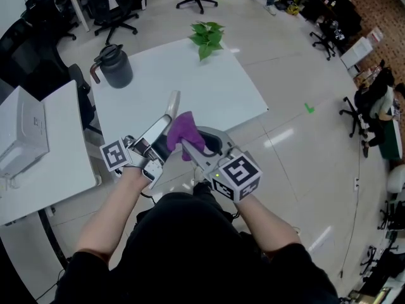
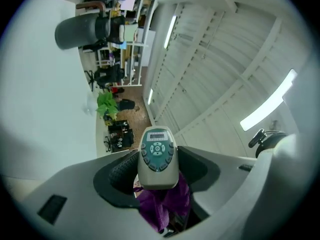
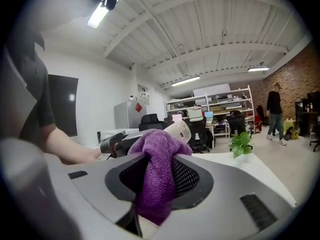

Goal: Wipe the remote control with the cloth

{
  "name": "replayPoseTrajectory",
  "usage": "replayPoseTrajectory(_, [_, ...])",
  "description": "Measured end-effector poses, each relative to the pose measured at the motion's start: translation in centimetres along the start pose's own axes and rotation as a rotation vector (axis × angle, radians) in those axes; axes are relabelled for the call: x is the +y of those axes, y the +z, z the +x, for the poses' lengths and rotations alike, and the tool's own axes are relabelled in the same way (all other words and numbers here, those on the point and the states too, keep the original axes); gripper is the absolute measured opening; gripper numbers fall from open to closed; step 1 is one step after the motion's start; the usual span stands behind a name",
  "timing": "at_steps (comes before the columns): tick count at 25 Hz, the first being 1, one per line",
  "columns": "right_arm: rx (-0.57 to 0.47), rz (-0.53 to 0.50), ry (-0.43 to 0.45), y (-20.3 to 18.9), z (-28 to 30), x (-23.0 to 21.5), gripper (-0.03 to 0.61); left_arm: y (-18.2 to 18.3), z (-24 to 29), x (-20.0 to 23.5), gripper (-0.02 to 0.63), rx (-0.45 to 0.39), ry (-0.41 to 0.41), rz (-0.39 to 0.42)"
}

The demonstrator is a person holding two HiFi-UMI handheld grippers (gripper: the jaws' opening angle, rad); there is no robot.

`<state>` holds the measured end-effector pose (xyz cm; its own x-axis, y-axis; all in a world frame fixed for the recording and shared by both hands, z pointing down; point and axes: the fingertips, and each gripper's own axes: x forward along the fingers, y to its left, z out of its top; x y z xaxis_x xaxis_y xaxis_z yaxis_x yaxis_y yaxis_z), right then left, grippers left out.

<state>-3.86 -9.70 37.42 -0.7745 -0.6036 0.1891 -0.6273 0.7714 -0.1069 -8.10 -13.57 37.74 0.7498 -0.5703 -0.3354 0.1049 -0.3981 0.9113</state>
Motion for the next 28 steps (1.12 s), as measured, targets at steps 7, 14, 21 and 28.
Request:
replayPoseTrajectory(7, [-0.016,-0.009,-0.083,1.6,0.0,-3.0,0.131,-2.7,-0.1,-1.3,0.235,0.117,-0.077,-0.034])
replayPoseTrajectory(14, [-0.006,-0.065,-0.221,2.3,-1.2,-6.4,0.132,-1.5,-2.5,2.4,0.236,0.103,0.171,0.218])
replayPoseTrajectory(21, [0.144,-0.082,-0.246,-3.1,-2.3,-4.8,0.132,2.4,-11.6,16.9,0.235,0.307,0.982,0.945])
replayPoseTrajectory(28, [0.216,-0.082,-0.289,-5.9,-3.7,-4.4,0.132,1.9,-14.9,24.2,0.235,0.393,1.143,0.929])
